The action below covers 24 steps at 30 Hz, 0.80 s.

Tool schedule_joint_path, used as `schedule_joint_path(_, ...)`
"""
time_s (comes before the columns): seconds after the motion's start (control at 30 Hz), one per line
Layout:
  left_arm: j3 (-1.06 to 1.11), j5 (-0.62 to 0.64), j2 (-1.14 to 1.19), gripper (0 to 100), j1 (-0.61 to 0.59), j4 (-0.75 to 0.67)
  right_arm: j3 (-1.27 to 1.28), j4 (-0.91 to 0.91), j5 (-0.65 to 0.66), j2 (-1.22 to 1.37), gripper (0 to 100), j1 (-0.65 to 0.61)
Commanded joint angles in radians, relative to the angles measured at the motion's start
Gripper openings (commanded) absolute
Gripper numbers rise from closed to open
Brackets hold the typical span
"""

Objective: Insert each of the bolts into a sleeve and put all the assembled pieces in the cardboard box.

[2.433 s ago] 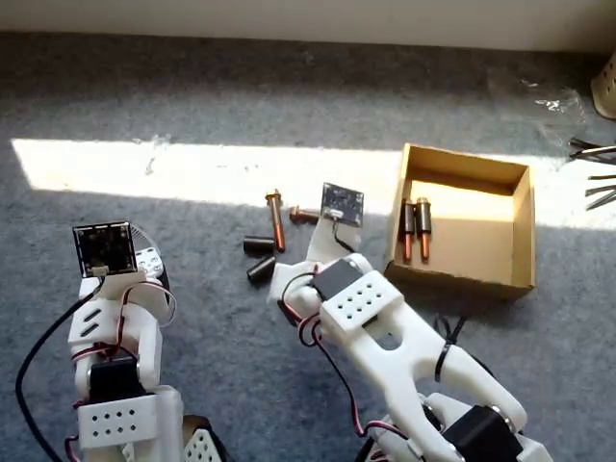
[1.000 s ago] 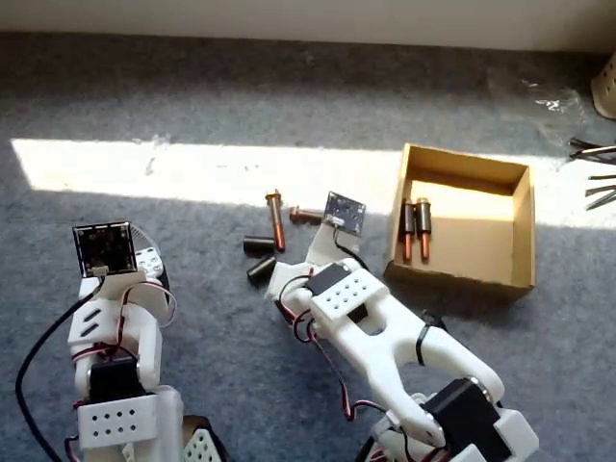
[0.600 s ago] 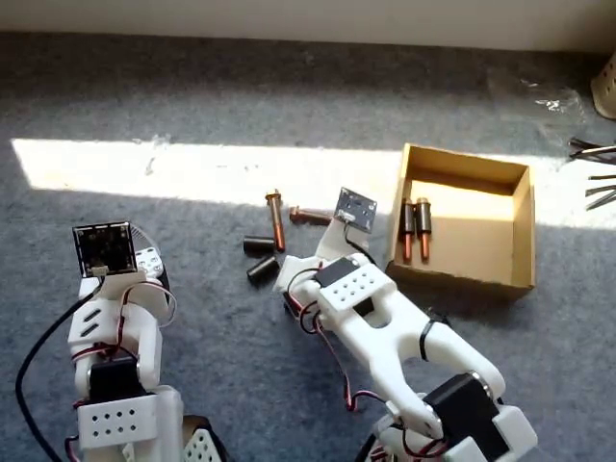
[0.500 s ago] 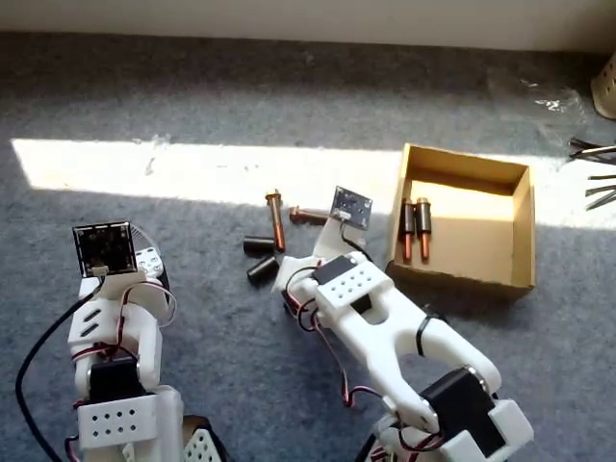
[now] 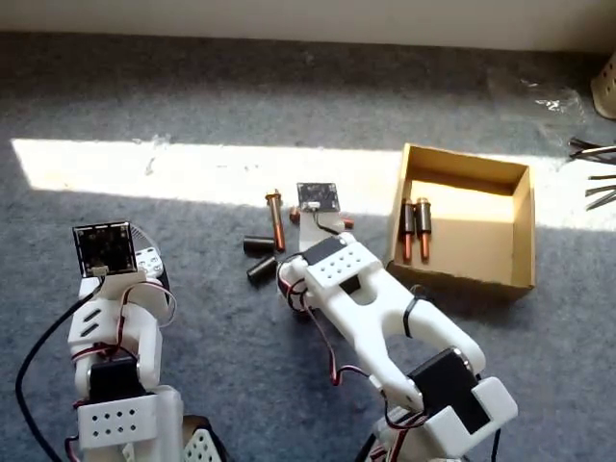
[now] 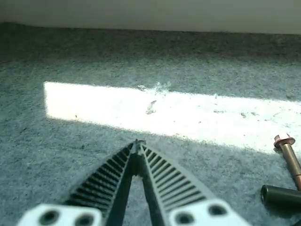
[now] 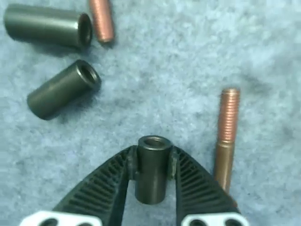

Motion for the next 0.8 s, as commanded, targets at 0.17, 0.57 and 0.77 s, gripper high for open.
schedule_joint_path(0.17,-0.008,0.002,-0.012,1,-0.010,-0.017,-0.064,0.027,0.221,-0.007,7.7,0.016)
schedule_joint_path(0.57,-0.007,0.002,-0.012,1,-0.010,-0.015,-0.064,-0.084,0.466,-0.007,7.7,0.016)
schedule_joint_path(0.77,-0.007,0.002,-0.012,1,-0.010,-0.015,-0.065,-0.081,0.563,-0.005,7.7,0.016)
